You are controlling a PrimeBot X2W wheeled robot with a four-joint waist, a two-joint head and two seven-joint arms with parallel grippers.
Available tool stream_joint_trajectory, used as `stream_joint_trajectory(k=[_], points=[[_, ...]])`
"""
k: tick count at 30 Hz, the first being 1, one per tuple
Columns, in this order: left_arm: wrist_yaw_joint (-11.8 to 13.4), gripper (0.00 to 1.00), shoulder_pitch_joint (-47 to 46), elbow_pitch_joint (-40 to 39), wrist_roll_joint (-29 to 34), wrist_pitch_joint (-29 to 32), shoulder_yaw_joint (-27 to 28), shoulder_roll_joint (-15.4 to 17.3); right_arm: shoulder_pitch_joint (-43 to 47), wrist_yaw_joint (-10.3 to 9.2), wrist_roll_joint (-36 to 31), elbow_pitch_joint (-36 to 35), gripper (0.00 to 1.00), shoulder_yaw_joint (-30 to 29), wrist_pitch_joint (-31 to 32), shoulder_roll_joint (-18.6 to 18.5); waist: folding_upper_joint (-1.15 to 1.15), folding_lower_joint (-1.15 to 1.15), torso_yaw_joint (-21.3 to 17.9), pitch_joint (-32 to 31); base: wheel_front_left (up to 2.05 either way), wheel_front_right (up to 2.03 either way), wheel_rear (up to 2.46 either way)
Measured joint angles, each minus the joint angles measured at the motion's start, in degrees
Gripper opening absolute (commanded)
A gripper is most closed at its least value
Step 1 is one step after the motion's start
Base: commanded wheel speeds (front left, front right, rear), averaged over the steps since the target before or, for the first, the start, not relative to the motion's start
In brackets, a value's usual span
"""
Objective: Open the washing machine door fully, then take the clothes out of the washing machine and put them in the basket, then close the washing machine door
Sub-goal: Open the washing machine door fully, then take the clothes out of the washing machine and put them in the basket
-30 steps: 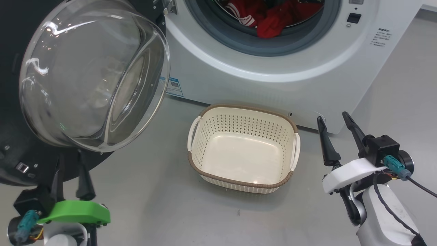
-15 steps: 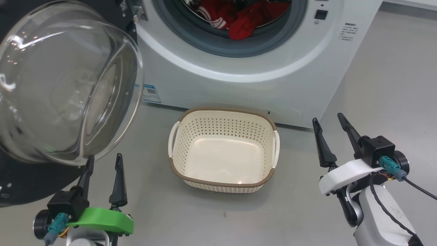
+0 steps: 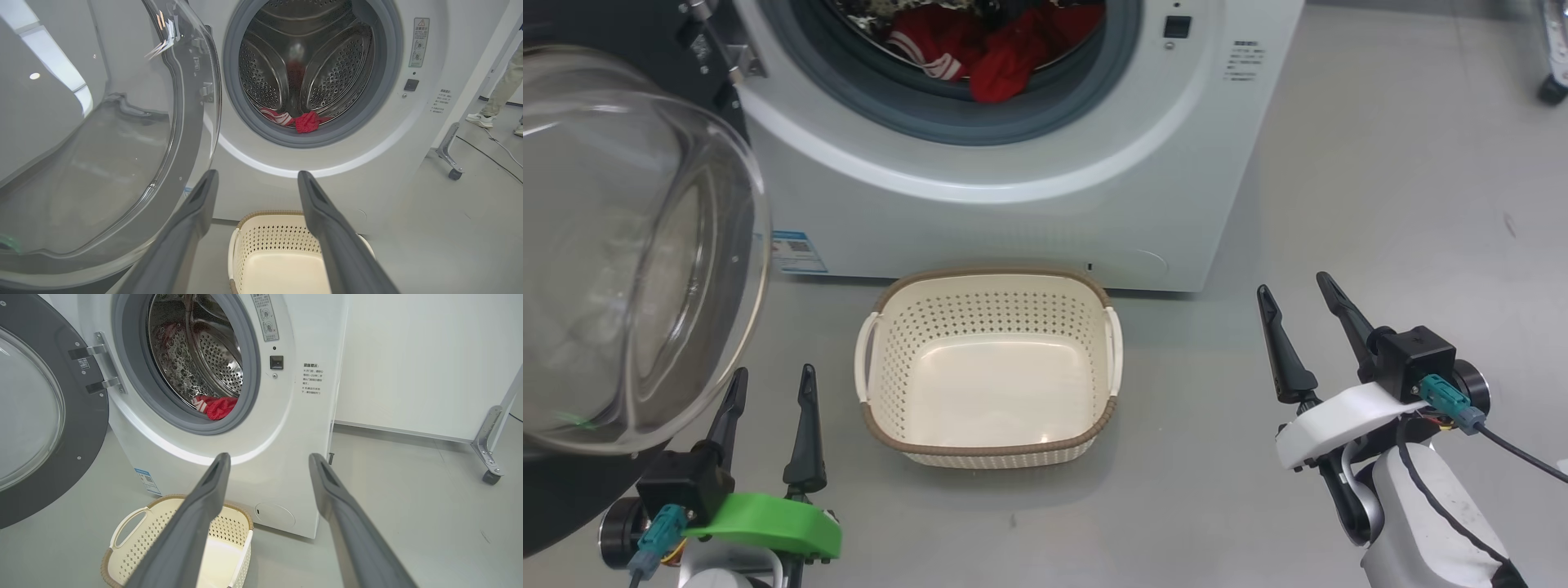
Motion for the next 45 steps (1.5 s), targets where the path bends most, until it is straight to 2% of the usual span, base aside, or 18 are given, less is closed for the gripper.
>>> stream_joint_trajectory(k=[8,17,45], points=[[0.18,1.00,0.01,-0.80,0.74,0.75,-0.59,0.60,0.04,0.00,0.43,-0.13,1.00,0.27,0.00,0.10,0.00,0.00,-4.67,0.31,0.00,0.00,0.00],[0.18,1.00,-0.02,-1.12,1.12,1.44,-1.30,0.65,0.98,0.00,0.48,-0.52,1.00,0.21,0.00,0.14,0.00,0.00,-7.54,0.57,0.00,0.00,0.00],[0.71,1.00,-0.13,-0.86,1.13,2.66,-1.70,0.64,1.15,-0.08,2.32,-1.44,1.00,0.14,0.00,0.21,0.00,0.00,-8.27,0.36,0.00,0.00,0.00]])
